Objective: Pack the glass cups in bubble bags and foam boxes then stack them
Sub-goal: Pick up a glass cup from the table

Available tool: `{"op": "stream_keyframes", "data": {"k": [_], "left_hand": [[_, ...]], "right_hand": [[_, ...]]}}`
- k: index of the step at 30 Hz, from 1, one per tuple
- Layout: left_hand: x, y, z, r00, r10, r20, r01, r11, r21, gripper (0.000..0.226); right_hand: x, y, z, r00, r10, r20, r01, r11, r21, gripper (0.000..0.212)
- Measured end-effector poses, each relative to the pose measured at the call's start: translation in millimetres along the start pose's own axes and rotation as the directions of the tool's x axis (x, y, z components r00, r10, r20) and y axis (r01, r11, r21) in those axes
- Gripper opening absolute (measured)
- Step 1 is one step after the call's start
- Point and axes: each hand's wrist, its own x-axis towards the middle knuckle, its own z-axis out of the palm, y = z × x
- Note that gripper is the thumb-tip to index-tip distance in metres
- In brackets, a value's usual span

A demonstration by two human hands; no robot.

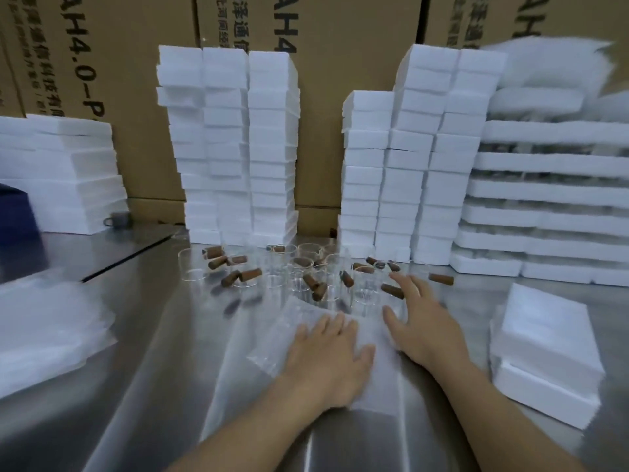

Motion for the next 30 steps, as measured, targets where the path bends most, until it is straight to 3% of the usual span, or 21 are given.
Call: {"op": "stream_keyframes", "data": {"k": [3, 8, 12, 17, 23, 30], "left_hand": [[2.3, -5.4, 4.4, 1.0, -0.011, -0.023, 0.01, 1.0, -0.022, 0.076], [0.4, -5.4, 3.7, 0.999, -0.028, -0.015, 0.028, 0.999, -0.028, 0.076], [-1.7, -7.8, 3.6, 1.0, -0.015, -0.018, 0.014, 0.999, -0.038, 0.076], [-3.2, -11.1, 4.0, 1.0, -0.005, -0.022, 0.004, 0.999, -0.046, 0.076], [-3.2, -12.5, 1.8, 0.999, 0.014, -0.032, -0.016, 0.998, -0.059, 0.076], [-3.1, -13.1, 2.6, 0.999, 0.006, -0.033, -0.008, 0.999, -0.048, 0.076]], "right_hand": [[-0.2, 3.1, 3.4, 0.998, -0.054, -0.016, 0.054, 0.998, -0.012, 0.045], [-0.2, 0.4, 2.5, 1.0, 0.013, -0.01, -0.014, 0.999, -0.052, 0.032], [-4.2, -2.6, -1.9, 0.999, -0.007, -0.053, 0.005, 0.999, -0.049, 0.01], [-7.0, -6.1, -2.9, 0.994, -0.029, -0.104, 0.024, 0.999, -0.049, 0.026], [-1.8, -7.0, -6.8, 0.998, 0.05, -0.048, -0.053, 0.996, -0.073, 0.025], [-24.3, 0.1, -6.4, 0.984, 0.166, -0.066, -0.162, 0.985, 0.062, 0.023]]}}
